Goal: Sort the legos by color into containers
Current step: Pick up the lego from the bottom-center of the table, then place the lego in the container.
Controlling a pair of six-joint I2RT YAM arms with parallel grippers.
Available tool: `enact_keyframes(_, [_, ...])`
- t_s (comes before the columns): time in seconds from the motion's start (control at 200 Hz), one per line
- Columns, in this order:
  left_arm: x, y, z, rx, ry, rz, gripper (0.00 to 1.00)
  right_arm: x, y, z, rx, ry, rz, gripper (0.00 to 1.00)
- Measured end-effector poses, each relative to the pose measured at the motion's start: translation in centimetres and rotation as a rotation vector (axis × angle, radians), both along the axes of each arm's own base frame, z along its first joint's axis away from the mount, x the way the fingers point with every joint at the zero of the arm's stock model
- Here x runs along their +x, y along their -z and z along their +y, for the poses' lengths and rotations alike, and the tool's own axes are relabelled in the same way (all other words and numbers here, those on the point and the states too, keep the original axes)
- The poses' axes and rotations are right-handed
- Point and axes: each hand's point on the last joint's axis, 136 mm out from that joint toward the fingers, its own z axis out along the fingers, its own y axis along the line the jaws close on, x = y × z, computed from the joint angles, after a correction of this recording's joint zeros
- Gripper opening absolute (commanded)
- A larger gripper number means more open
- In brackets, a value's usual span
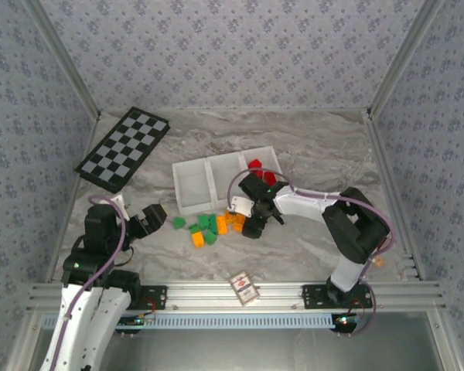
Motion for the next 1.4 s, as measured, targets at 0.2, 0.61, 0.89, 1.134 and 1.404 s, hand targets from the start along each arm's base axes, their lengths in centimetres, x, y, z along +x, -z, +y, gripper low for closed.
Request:
enact_keyframes(0.2, [0.0,0.0,0.0,0.000,0.000,0.000,1.00,0.9,-0.2,0.4,0.008,0.012,-0.007,0.82])
enact_keyframes(0.61, [0.0,0.0,0.0,0.000,0.000,0.000,1.00,0.8,0.2,0.6,-0.003,0.035,0.034,0.61])
enact_keyframes(0.89, [0.0,0.0,0.0,0.000,0.000,0.000,1.00,1.0,-0.3,-0.4,-0.025,0.120,0.019,0.51])
enact_keyframes(1.134, [0.0,0.0,0.0,0.000,0.000,0.000,1.00,1.2,-4.1,-1.9,0.000,0.215,-0.035,0.50])
enact_keyframes(1.404, [0.0,0.0,0.0,0.000,0.000,0.000,1.00,6.3,-10.8,-2.9,0.120,0.403,-0.120,0.50])
